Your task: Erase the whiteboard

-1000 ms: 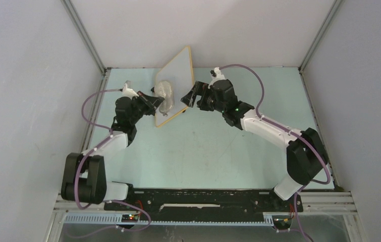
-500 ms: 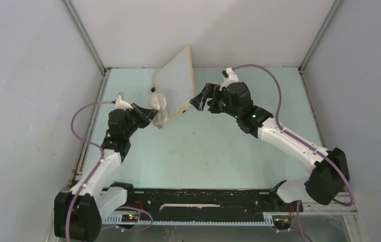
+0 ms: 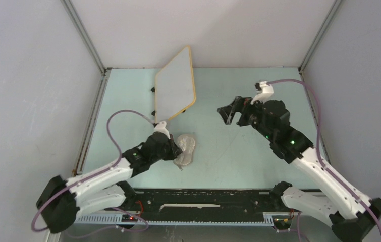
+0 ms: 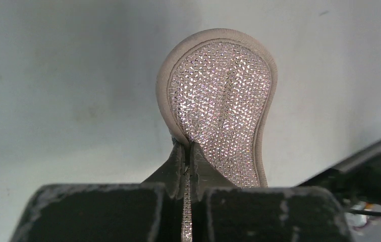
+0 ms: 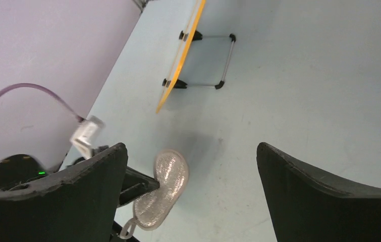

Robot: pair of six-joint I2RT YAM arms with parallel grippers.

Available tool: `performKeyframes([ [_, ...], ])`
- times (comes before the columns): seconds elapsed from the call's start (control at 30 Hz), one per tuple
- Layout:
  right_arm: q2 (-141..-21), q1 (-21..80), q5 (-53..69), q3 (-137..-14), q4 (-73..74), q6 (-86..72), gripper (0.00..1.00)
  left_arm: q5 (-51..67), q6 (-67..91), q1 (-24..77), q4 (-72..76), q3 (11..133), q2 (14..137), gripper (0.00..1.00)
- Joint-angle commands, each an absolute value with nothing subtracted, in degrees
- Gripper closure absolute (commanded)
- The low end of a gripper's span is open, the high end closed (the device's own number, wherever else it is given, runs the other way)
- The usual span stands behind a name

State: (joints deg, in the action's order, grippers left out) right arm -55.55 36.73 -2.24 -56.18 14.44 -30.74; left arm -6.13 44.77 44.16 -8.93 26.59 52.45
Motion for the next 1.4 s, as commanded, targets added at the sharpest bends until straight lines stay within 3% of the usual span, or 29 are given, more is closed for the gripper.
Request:
performKeyframes([
  [0.0, -49.31, 35.44, -4.77, -53.37, 14.75, -27.87, 0.0, -12.44, 46.07, 46.17, -10.38, 31.44, 62.06, 1.0],
  [0.1, -46.26, 35.16, -4.77, -52.22, 15.25, -26.62, 0.01, -11.76, 46.66, 46.23, -7.12, 32.14, 66.07, 0.95],
  [0.23, -42.43, 34.95, -5.52, -51.68, 16.44, -25.54, 0.01, -11.49, 46.57, 46.18, -4.65, 32.09, 68.36, 0.63],
  [0.37, -39.82, 34.75, -5.49, -51.68, 17.5, -24.03, 0.01, -11.68, 45.48, 46.23, -6.29, 32.33, 67.48, 0.43],
  [0.63, -32.8, 34.63, -7.52, -51.75, 18.35, -21.69, 0.01, -18.34, 40.44, 46.17, -12.32, 31.68, 45.39, 0.15],
  [0.77, -27.23, 34.59, -8.19, -52.02, 19.36, -20.69, 0.01, -22.36, 35.84, 46.22, -17.6, 37.17, 35.63, 0.08],
  [1.03, -20.57, 34.6, -12.63, -57.54, 24.51, -19.06, 0.01, -29.17, 24.2, 46.23, -25.17, 53.02, 27.79, 0.06],
  [1.37, -14.14, 34.55, -14.37, -60.05, 25.23, -17.97, 0.01, -32.63, 19.27, 46.22, -23.99, 57.25, 18.87, 0.06],
])
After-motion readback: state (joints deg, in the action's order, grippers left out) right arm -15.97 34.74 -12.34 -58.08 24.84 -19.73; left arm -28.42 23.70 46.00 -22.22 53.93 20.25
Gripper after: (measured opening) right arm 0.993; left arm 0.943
